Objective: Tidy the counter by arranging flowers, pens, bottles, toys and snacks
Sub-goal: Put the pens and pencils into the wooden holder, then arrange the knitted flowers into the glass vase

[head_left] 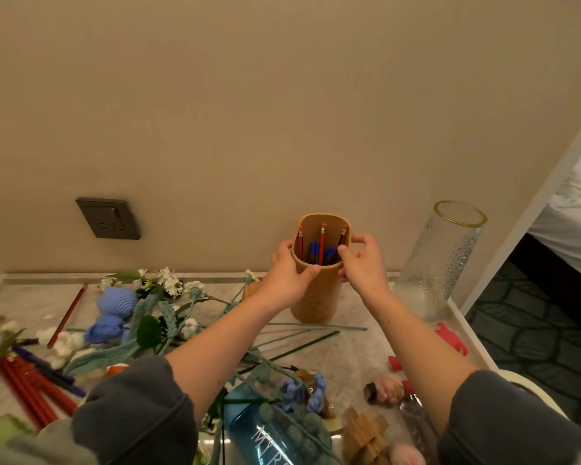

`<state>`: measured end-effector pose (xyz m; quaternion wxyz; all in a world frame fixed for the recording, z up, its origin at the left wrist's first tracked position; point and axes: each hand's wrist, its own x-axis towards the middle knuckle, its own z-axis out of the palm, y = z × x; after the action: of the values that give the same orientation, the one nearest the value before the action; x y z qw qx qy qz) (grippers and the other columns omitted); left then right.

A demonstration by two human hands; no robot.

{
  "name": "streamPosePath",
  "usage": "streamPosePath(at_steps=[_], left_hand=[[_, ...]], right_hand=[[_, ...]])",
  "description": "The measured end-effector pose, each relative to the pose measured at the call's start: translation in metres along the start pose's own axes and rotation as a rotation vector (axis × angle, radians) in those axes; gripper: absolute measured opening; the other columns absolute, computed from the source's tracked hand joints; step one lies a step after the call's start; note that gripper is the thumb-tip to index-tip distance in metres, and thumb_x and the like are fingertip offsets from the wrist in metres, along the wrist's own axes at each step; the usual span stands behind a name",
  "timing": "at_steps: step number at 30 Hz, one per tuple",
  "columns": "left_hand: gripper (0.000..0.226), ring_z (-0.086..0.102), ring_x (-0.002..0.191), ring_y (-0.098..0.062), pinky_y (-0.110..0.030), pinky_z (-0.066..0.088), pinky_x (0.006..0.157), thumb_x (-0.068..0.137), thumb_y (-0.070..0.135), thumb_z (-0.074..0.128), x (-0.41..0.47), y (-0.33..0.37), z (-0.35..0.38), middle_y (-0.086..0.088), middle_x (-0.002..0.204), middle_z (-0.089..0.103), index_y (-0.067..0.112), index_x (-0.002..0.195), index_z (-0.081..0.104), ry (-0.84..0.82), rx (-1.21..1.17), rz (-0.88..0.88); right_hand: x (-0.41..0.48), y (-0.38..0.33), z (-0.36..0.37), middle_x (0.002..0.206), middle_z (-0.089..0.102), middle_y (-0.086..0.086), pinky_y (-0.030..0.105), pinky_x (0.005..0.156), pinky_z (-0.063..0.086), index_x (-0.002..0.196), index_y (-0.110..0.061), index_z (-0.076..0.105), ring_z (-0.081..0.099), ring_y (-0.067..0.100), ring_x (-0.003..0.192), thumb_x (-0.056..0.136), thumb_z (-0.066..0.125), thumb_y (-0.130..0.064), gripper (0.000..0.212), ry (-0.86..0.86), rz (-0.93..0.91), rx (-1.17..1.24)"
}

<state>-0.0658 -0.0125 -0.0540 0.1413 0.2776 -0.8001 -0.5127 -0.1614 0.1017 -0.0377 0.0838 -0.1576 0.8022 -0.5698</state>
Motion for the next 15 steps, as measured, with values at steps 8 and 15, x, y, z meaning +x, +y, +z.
streamPosePath(at_steps=[8,15], left_hand=[[0.055,0.054,0.120,-0.020,-0.045,0.048,0.099,0.092,0.036,0.059,-0.031,-0.002,-0.021,0.003,0.142,0.044,0.027,0.140,0.035,0.023,0.047,-0.059],[0.012,0.064,0.094,-0.008,-0.034,0.055,0.084,0.094,0.028,0.057,-0.085,-0.011,-0.084,0.013,0.106,0.063,0.034,0.103,0.062,0.116,0.035,0.068]], right_hand=[[-0.040,-0.008,0.003,0.081,0.063,0.004,0.040,0.071,0.053,0.106,-0.021,0.049,0.062,0.021,0.076,0.093,0.060,-0.021,0.018,0.066,-0.083,0.185],[-0.086,-0.030,0.037,0.080,0.063,0.007,0.018,0.053,0.048,0.097,-0.019,0.060,0.059,0.011,0.063,0.093,0.056,-0.011,0.009,-0.243,-0.128,0.207]])
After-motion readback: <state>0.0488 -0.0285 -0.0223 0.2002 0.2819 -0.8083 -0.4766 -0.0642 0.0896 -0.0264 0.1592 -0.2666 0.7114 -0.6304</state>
